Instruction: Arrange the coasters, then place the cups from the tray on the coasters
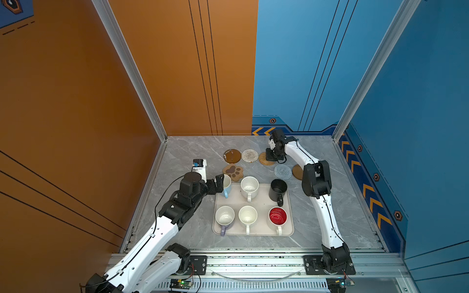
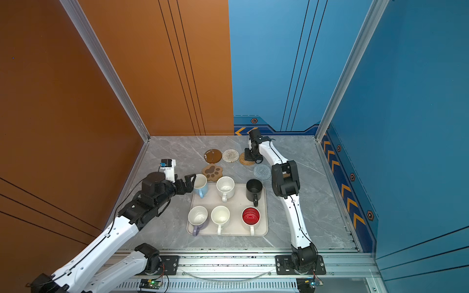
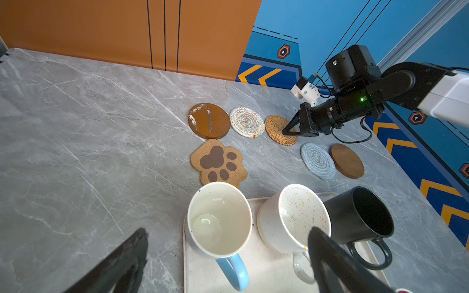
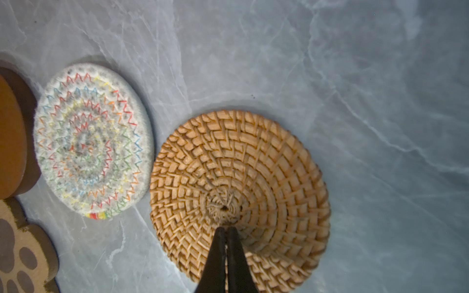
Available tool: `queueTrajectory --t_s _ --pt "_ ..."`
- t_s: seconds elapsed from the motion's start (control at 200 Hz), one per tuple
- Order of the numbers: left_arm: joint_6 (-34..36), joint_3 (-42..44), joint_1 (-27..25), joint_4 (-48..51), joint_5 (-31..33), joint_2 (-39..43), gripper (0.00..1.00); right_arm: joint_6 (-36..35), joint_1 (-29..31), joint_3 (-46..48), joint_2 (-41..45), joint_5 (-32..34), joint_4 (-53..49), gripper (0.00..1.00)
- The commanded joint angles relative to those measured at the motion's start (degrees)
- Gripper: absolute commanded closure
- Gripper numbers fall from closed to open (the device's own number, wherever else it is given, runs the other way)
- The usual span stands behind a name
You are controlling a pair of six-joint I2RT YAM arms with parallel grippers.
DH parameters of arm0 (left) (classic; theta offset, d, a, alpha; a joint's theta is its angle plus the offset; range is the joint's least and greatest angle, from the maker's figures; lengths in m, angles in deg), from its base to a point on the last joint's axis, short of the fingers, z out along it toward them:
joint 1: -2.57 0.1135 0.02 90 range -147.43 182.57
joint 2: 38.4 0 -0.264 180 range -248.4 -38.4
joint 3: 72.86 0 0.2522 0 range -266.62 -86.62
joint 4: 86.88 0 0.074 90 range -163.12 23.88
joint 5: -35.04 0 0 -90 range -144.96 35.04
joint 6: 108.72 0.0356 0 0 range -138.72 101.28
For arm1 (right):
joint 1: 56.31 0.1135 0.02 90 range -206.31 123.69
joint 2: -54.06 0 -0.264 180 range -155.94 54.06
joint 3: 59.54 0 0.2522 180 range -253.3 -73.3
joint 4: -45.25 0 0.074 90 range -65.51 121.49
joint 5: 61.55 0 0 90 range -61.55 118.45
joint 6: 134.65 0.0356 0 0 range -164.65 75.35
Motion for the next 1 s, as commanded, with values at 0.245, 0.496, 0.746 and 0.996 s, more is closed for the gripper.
queueTrajectory --t_s 0.245,0.496,0.746,0.996 --pt "0.97 0.79 -0.69 1.11 1.22 1.31 0.01 -3.51 2.76 10.47 3.1 0.27 -6.44 1.0" --pt "0.91 1.12 -0.69 1.11 1.35 1.86 0.01 -3.9 3.55 14.8 5.62 0.23 -6.48 1.0" --pt "0.72 1.3 -0.7 1.11 1.42 2.03 0.01 -4.39 3.92 18.0 7.35 0.04 -6.42 1.0" --pt "0.72 1.49 -0.74 1.28 1.56 2.72 0.01 -4.83 4.37 19.81 8.06 -0.55 -6.4 1.0"
